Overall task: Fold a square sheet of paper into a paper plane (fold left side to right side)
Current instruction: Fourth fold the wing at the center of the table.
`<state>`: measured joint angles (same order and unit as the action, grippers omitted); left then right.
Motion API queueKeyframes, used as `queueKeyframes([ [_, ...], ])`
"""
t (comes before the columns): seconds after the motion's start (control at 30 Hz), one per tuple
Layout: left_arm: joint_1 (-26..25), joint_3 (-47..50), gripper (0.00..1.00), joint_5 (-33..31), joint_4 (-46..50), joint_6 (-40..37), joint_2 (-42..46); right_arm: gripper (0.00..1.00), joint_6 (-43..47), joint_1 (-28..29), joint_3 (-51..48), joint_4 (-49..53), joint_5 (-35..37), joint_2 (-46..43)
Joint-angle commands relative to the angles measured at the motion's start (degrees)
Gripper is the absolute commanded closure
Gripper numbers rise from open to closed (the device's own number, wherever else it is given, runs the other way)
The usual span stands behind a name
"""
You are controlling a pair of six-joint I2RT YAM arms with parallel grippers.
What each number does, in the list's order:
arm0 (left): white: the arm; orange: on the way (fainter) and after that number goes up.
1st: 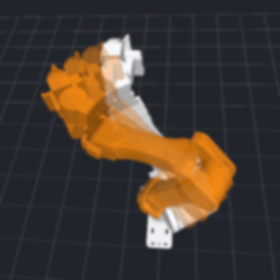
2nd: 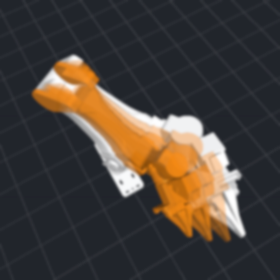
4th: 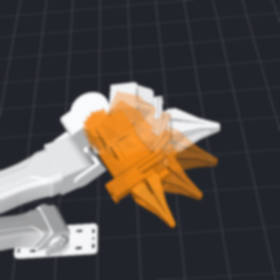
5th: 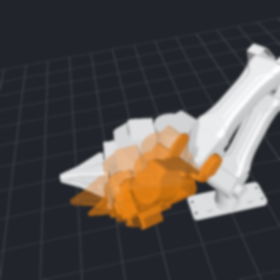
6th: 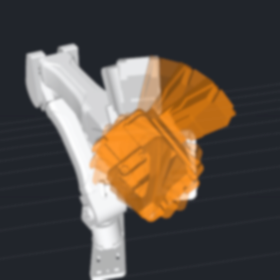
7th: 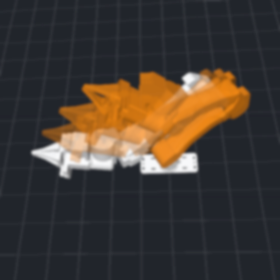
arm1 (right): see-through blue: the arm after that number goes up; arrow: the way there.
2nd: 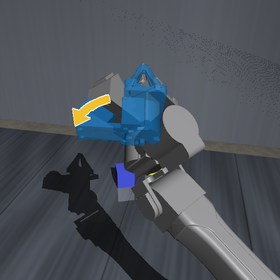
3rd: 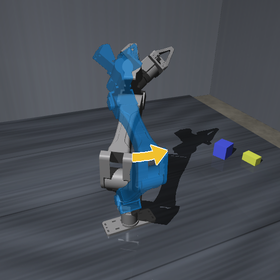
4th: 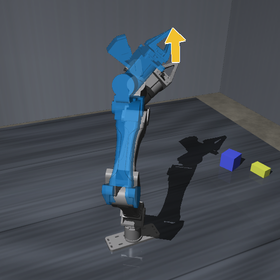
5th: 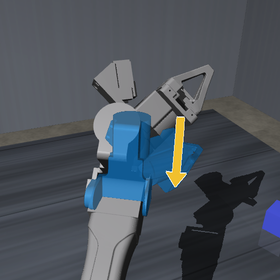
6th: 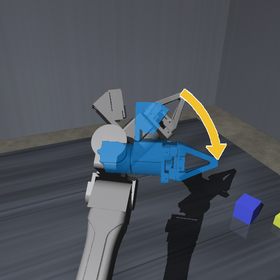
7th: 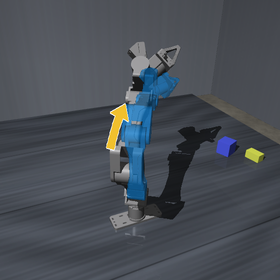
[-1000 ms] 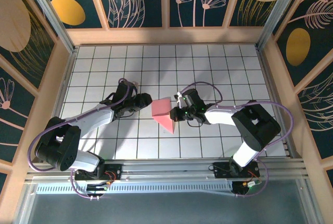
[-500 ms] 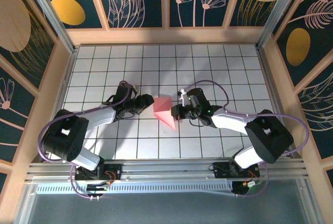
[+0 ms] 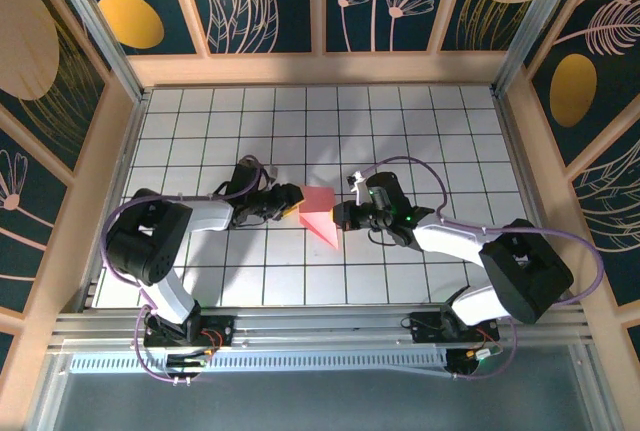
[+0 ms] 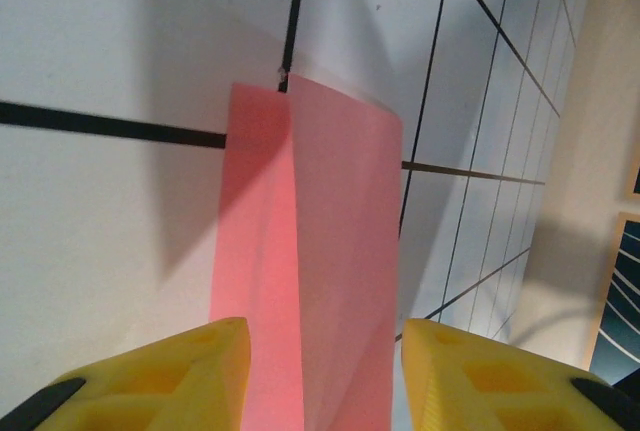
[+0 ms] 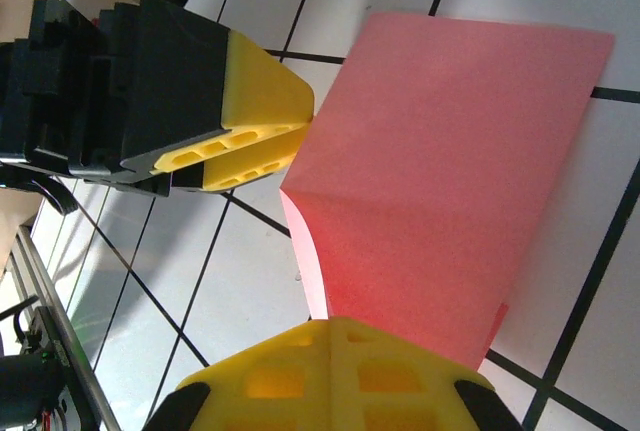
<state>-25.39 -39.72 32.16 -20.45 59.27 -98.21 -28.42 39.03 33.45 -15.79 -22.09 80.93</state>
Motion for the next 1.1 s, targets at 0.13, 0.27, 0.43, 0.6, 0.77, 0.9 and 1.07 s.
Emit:
queueKeyframes([
  [0.13,0.2,-2.7,0.69,1.8,-3.6,0.1,-4.7,1.00,-0.9,-0.5,-1.3,-2.7,0.4,-1.2],
  [0.27,0.2,-2.8,0.82,1.2,-3.6,0.0,-5.1,1.00,-1.0,-0.6,-1.4,-2.1,0.5,-1.3],
  [0.43,0.1,-2.8,0.98,-0.9,-1.3,-0.7,-2.9,0.85,-0.6,-0.9,0.8,4.6,4.6,-2.7],
  [0.6,-1.4,-2.0,1.00,-3.5,-0.2,1.2,-0.3,0.69,0.7,-0.1,7.8,20.4,14.0,-4.6],
  [0.77,-2.3,-0.1,1.00,-7.4,-0.4,4.6,3.6,0.69,-1.8,6.1,15.7,35.1,26.1,-4.4],
  [0.9,-3.1,0.7,1.00,-8.5,-2.3,8.2,4.7,0.69,-6.7,14.9,19.6,41.9,34.2,-0.3],
  [1.07,-4.0,0.8,1.00,-9.8,-3.2,10.9,4.7,0.68,-11.9,23.4,23.6,45.6,40.4,7.2],
])
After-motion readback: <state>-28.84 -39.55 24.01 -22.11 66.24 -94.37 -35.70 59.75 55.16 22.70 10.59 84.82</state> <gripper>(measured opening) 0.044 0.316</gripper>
